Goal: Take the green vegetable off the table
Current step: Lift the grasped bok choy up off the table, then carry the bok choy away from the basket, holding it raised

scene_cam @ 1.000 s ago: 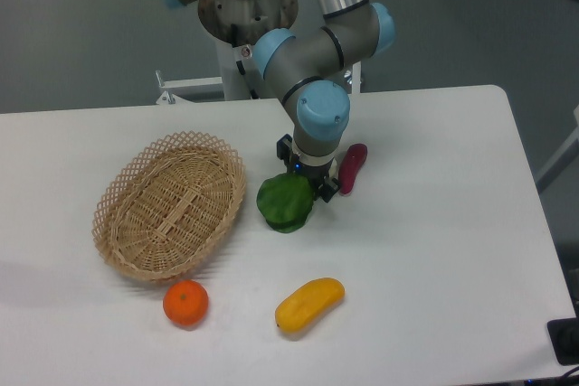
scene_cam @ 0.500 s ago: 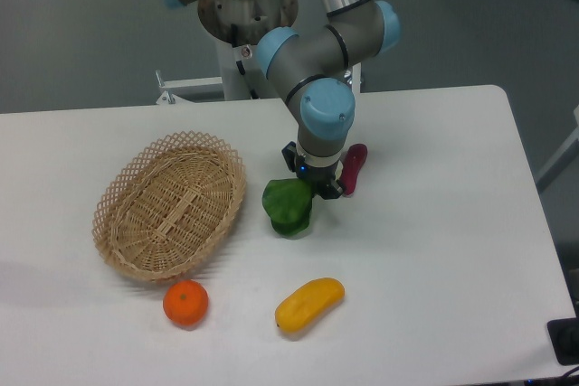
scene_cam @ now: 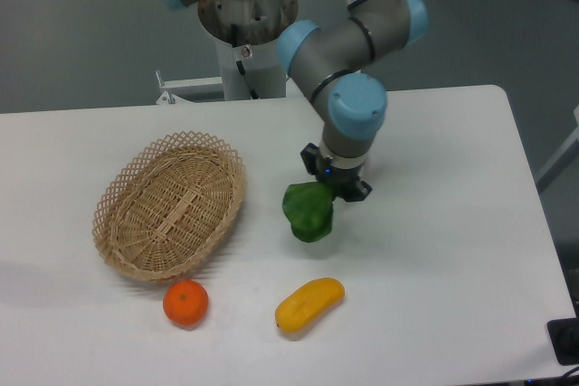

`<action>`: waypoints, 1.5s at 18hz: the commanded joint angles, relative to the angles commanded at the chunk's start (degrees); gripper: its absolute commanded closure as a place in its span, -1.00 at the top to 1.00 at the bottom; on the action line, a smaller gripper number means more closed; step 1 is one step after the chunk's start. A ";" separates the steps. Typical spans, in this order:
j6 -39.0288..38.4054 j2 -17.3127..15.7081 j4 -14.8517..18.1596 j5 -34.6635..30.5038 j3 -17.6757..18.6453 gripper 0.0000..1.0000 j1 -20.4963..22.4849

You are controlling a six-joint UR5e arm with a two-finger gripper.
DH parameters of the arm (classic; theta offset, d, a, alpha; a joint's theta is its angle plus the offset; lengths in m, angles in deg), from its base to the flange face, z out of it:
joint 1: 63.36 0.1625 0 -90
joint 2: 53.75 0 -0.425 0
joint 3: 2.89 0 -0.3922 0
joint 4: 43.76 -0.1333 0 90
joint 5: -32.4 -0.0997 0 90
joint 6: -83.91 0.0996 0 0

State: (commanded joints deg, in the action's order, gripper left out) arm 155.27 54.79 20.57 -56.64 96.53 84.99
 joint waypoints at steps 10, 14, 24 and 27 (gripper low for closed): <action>0.70 4.21 0.00 -0.26 -10.99 -0.57 6.95; 0.97 5.71 1.31 1.31 -13.63 -0.58 10.02; 1.50 7.91 1.14 2.20 -17.41 -0.59 12.23; 1.50 8.26 1.14 2.20 -17.85 -0.59 12.23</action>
State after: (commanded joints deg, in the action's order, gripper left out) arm 156.77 63.05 21.72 -54.44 78.68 97.21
